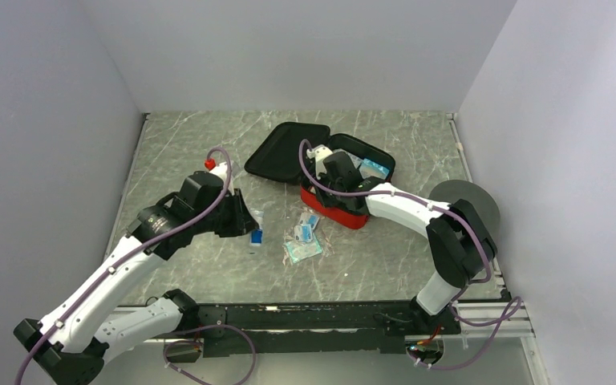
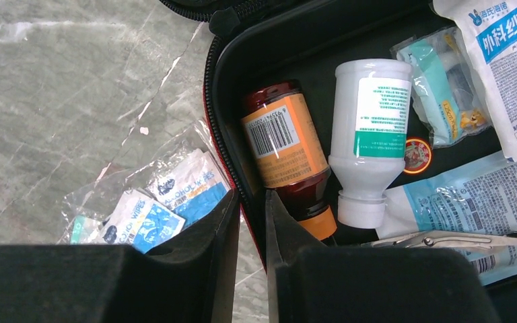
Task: Organize the medicine kit
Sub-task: Move the medicine box to the center of the board.
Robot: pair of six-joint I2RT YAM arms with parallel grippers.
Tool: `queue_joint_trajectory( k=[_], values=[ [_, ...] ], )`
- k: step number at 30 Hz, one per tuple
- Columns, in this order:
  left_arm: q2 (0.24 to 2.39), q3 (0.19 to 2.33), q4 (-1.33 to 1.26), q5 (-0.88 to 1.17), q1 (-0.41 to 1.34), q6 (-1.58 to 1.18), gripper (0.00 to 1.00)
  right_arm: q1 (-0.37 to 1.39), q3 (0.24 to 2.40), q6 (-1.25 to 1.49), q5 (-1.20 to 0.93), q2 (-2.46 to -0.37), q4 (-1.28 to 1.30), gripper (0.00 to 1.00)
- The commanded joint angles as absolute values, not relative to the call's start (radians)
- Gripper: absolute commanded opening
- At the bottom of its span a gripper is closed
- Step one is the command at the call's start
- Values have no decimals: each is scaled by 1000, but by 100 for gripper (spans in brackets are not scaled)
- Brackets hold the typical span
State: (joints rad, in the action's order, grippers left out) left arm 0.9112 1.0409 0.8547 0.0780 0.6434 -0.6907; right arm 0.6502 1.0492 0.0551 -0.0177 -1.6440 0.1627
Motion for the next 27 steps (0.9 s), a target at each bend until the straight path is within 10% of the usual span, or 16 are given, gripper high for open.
queue_joint_trajectory(
  k=[1,27],
  values=[
    [891,1033,854,61,647,-667,4,650,1048,56,-39,-1666,128,0],
    [853,1070,895,32,647,-660,4,964,711,89,-125,-1418,-70,0]
  ],
)
